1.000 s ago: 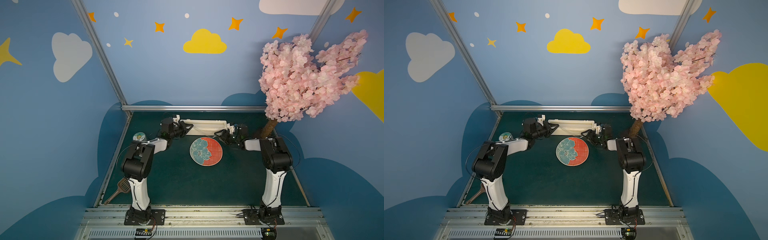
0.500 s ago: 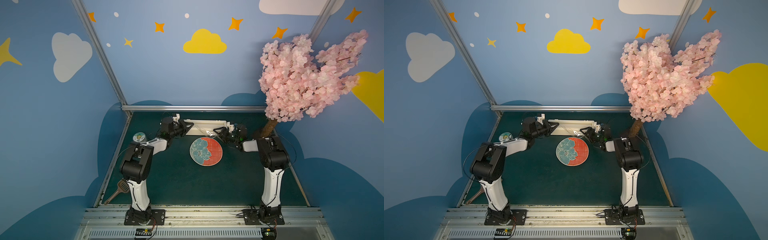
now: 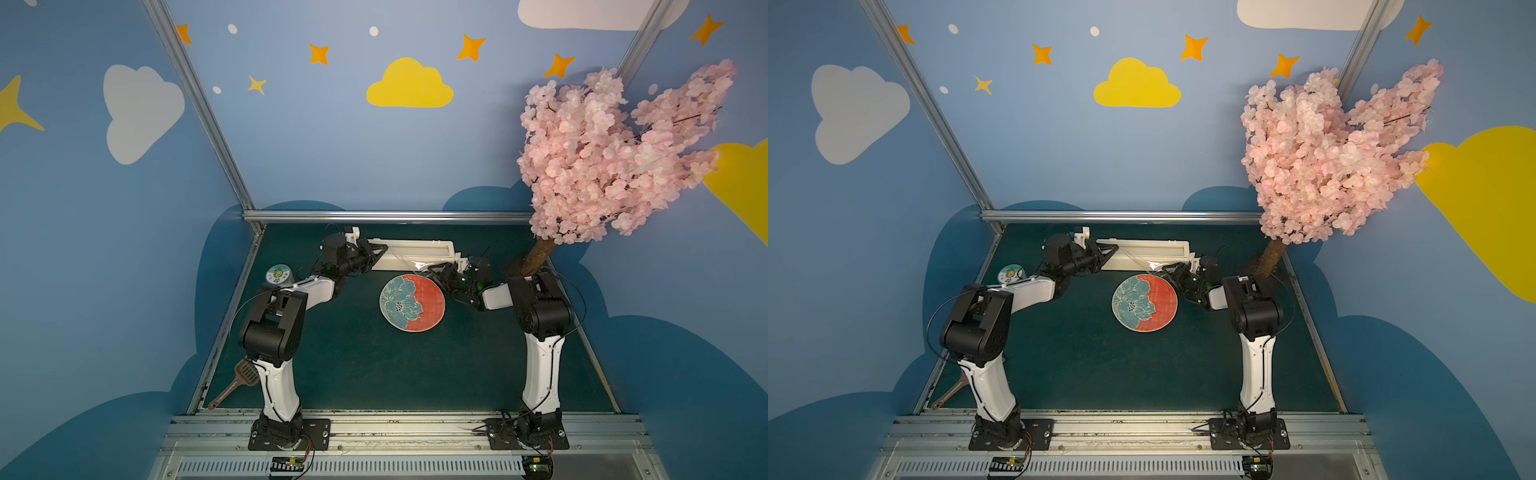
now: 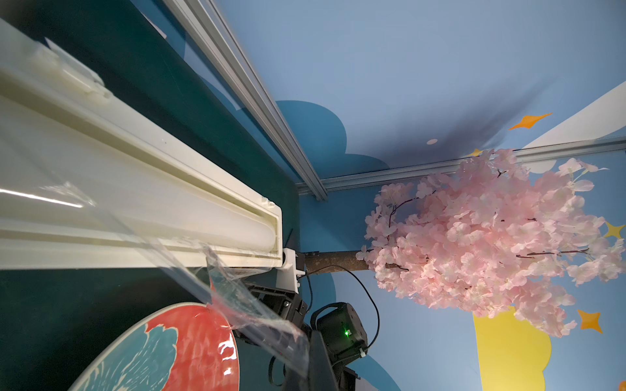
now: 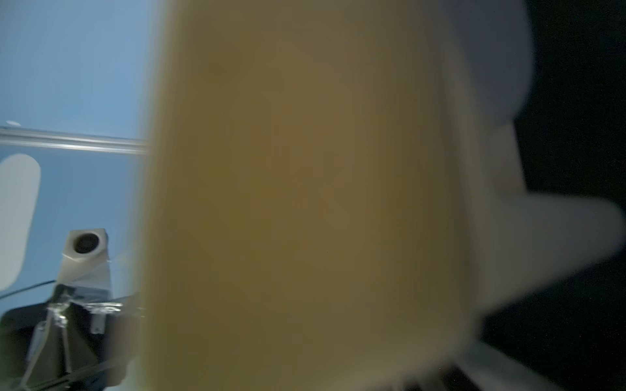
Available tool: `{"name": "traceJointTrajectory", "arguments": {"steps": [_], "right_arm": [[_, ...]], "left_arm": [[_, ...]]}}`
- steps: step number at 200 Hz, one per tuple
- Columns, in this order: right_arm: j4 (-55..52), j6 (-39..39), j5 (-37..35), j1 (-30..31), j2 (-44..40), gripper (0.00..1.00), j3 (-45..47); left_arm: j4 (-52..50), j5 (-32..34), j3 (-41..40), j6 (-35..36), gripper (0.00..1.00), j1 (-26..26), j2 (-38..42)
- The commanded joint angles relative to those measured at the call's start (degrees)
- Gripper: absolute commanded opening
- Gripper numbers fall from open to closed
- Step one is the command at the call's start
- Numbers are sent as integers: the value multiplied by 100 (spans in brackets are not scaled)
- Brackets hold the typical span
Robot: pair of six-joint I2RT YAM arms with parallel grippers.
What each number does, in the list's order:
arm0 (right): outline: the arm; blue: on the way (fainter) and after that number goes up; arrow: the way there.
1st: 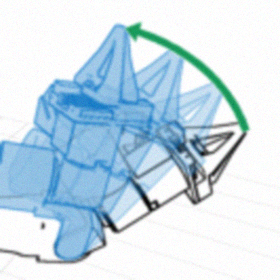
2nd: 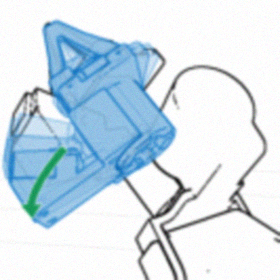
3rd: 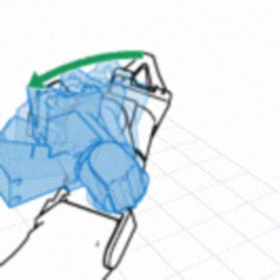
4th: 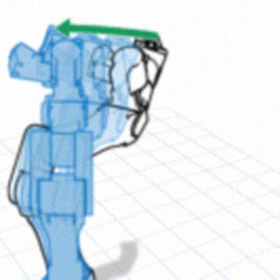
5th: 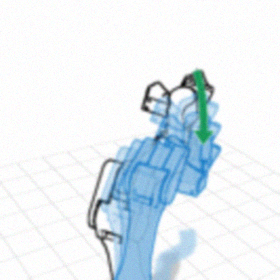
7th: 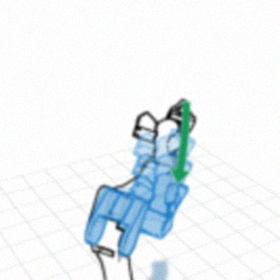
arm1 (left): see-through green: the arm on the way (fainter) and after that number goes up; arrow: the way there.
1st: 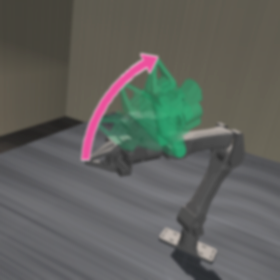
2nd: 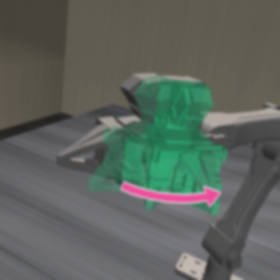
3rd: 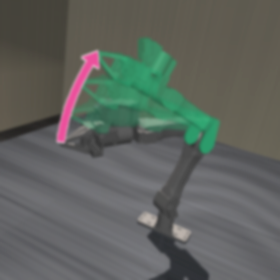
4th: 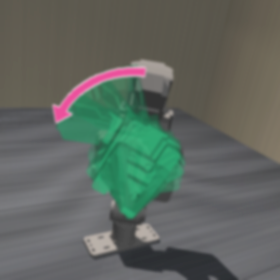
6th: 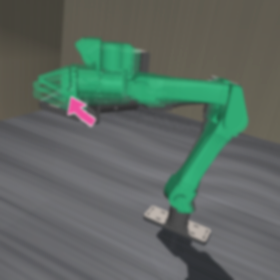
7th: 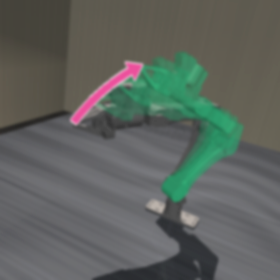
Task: Wrap the plate with plastic wrap
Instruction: Pull the plastic wrap from the plastic wrap cutting box.
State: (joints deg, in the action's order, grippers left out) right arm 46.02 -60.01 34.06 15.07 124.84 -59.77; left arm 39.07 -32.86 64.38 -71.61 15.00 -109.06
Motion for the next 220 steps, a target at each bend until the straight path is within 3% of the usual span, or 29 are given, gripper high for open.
{"name": "traceJointTrajectory", "arguments": {"steps": [1,27,40,69,132,220], "right_arm": [[298,-52,-111,10,3,35,25],[105,243,-184,-4,-264,8,183],[1,326,-182,-29,-369,0,228],[-339,498,-181,-65,-715,0,313],[-3392,1664,-564,-98,-1855,0,-773],[-5586,2298,-562,-208,-1365,0,-3495]], "left_arm": [[192,-177,90,84,3,13,130],[189,-168,36,114,3,11,131],[221,-164,-1,112,3,11,121],[233,-168,-135,153,3,-49,139],[-147,-282,66,335,3,-371,91],[-2096,-447,1847,1152,3,-763,-234]]}}
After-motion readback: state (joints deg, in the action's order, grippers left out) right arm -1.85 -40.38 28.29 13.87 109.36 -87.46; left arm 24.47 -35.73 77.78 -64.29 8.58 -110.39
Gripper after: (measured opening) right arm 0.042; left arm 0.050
